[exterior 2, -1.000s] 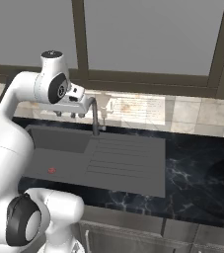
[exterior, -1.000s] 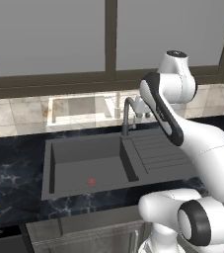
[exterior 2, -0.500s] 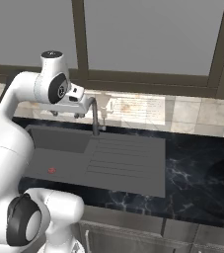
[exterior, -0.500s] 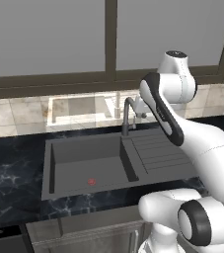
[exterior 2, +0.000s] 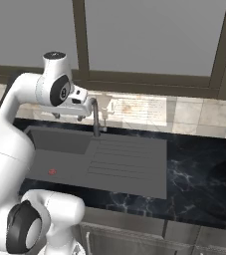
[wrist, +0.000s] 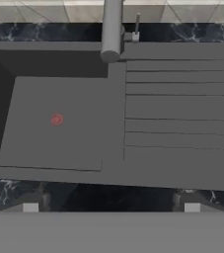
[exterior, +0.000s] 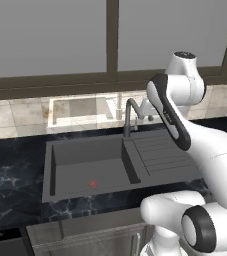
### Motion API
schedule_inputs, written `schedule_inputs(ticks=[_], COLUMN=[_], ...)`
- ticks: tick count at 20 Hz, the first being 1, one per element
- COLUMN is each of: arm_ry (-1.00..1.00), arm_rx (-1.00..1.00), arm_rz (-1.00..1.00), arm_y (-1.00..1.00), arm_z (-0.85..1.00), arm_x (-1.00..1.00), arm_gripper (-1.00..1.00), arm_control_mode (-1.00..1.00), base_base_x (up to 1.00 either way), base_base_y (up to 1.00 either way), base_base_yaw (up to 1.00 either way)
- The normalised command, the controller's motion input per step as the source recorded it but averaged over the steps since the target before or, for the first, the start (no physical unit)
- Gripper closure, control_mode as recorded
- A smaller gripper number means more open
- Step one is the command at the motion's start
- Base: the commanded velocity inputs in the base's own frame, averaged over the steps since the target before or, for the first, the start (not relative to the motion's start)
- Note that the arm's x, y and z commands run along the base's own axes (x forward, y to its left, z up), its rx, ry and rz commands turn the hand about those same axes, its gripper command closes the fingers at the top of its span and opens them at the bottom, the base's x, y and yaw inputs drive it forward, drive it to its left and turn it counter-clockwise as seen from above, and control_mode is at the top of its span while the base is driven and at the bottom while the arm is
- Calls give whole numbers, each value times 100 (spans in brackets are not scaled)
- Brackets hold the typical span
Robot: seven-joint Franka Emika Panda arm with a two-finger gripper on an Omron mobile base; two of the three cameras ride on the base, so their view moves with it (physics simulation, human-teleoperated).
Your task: Soak the sponge with water for a few seconds and then drop it inside the sink.
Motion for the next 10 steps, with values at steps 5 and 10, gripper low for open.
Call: schedule_inputs(ticks=[5,10], arm_ry=[-3,-12], arm_rx=[0,0], arm_rz=[3,4], arm_y=[-50,-42], arm_z=[1,2], arm_x=[-27,-34], arm_gripper=[-100,-100], arm_control_mode=[-100,-100], base_base_x=[0,0], base_base_y=[0,0], base_base_yaw=[0,0])
